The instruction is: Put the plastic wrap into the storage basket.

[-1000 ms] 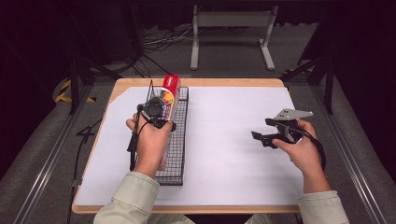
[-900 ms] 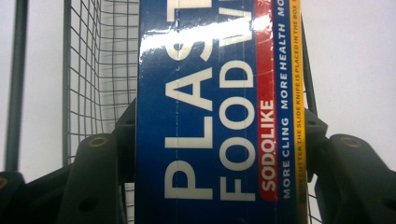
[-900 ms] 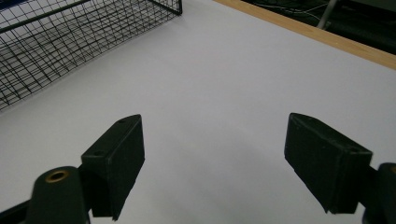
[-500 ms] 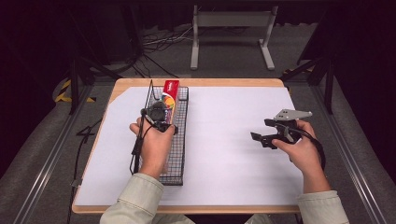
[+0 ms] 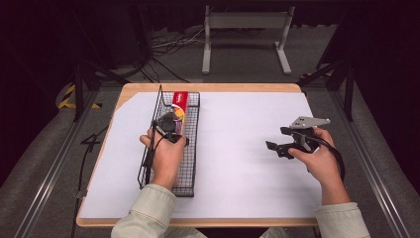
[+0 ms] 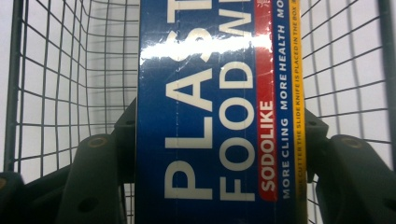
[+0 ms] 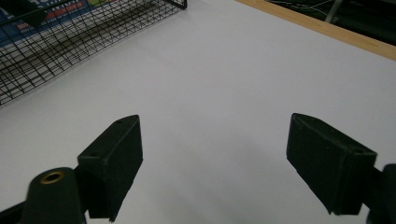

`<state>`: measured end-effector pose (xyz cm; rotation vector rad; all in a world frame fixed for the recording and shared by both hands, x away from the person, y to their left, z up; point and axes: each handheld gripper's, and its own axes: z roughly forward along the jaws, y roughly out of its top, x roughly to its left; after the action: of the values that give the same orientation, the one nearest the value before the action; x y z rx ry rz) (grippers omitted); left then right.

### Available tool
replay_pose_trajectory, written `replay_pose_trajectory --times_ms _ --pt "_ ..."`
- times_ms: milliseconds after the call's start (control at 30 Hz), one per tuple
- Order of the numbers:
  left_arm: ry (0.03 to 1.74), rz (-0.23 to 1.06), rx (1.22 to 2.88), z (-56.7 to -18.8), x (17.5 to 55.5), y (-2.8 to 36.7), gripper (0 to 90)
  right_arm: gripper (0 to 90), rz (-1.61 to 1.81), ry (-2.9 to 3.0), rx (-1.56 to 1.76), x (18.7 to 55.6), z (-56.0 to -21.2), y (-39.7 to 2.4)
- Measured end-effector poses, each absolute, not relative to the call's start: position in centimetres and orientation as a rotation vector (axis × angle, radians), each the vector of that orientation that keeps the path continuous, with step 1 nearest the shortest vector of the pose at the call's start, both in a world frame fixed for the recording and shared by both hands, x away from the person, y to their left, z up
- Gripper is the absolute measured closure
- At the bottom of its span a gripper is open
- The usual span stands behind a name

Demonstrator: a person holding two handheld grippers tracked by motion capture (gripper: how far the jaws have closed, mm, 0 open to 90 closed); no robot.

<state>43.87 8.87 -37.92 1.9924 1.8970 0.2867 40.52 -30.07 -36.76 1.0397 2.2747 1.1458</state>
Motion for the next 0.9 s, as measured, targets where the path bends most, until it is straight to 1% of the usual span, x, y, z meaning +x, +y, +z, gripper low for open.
replay_pose_trajectory --times_ms 533,900 --pt "1.924 0.262 2.022 -39.9 44.1 8.5 39.4 19.2 1.136 2.279 1.052 40.6 -37.0 -30.1" --pt "1.926 0.267 1.992 -40.0 44.0 8.4 37.6 18.4 1.137 2.286 1.053 40.7 -37.2 -30.1"
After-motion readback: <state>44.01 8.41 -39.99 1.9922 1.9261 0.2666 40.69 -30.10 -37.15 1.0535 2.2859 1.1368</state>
